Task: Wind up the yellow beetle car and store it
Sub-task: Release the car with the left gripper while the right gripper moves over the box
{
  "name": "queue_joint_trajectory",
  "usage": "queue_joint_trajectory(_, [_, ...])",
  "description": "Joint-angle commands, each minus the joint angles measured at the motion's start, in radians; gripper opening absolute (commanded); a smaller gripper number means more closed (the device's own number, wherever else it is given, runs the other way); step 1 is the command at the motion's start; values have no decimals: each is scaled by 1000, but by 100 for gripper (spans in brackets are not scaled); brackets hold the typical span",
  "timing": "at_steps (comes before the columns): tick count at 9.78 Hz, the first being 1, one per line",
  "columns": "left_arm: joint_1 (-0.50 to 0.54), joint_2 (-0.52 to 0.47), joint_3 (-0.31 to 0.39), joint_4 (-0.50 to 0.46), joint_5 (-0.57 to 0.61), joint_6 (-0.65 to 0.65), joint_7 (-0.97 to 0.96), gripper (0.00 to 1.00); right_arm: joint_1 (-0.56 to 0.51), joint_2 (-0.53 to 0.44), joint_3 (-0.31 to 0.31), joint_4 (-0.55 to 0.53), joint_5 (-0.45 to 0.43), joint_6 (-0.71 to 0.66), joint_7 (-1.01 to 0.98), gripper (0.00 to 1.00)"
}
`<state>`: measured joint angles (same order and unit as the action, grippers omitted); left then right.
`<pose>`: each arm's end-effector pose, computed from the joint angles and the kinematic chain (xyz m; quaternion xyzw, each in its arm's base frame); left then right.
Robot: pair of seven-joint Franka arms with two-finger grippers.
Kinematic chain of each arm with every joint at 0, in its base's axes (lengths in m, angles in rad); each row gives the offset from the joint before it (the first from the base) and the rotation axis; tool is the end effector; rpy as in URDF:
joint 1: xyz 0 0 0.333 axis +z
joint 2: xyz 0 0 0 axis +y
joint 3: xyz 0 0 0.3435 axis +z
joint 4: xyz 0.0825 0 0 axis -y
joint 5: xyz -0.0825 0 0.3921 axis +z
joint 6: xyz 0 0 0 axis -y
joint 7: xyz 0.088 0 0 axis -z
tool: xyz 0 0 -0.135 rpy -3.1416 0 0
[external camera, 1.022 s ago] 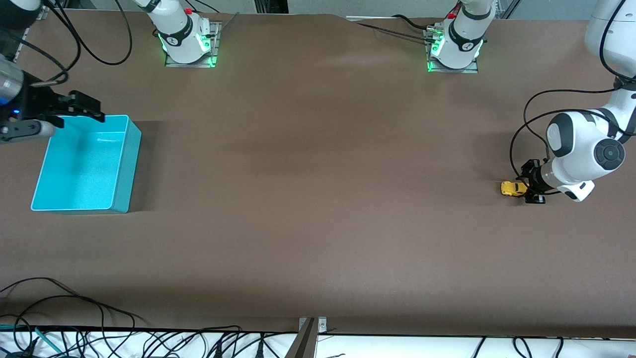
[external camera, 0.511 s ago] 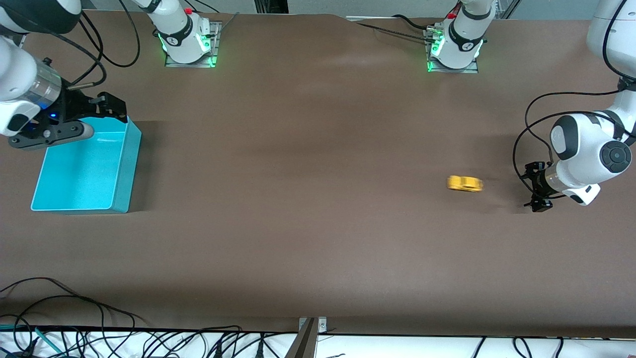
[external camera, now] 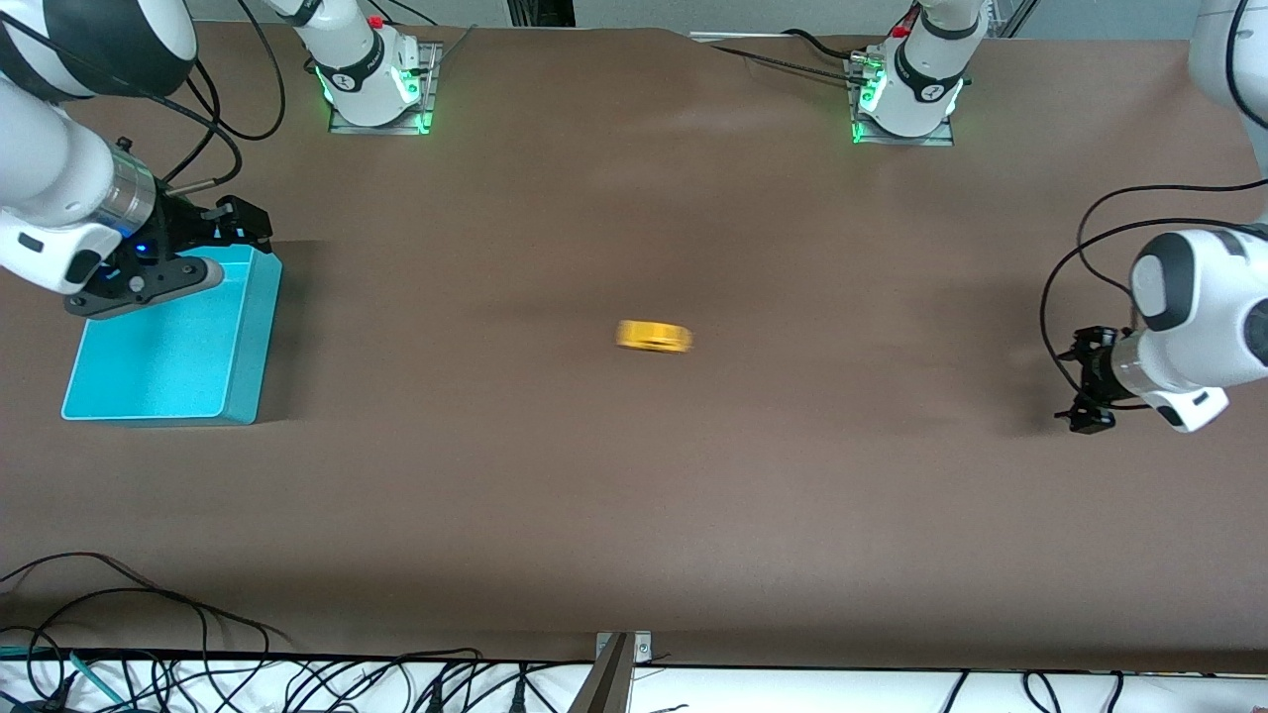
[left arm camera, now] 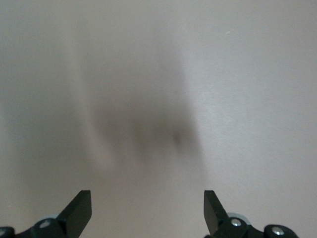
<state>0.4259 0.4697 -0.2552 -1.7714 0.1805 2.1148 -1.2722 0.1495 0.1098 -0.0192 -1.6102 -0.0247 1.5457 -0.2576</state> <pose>0.6450 0.1364 0.2864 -0.7760 -0.6283 0.0369 0.0422 0.5783 0.0729 0.5405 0.9773 0.1927 -0.0877 0.0078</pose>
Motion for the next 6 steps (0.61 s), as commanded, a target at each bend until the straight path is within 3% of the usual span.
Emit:
queue_joint_trajectory(1, [7,-2,-25,151,-25,-172,178,100,7,20,-7,-2,29,10,-63,100])
queue_joint_trajectory(3, [5,-3,-38,245,-56,-264,313,100,5,62,-5,-16,31,43,-267,100])
queue_joint_trajectory(5, [7,-6,-56,318,-64,-349,429,100,-40,61,2,-107,32,160,-507,100])
queue_joint_trajectory(6, [8,-22,-62,329,-78,-363,495,100,-86,57,34,-155,32,200,-596,100])
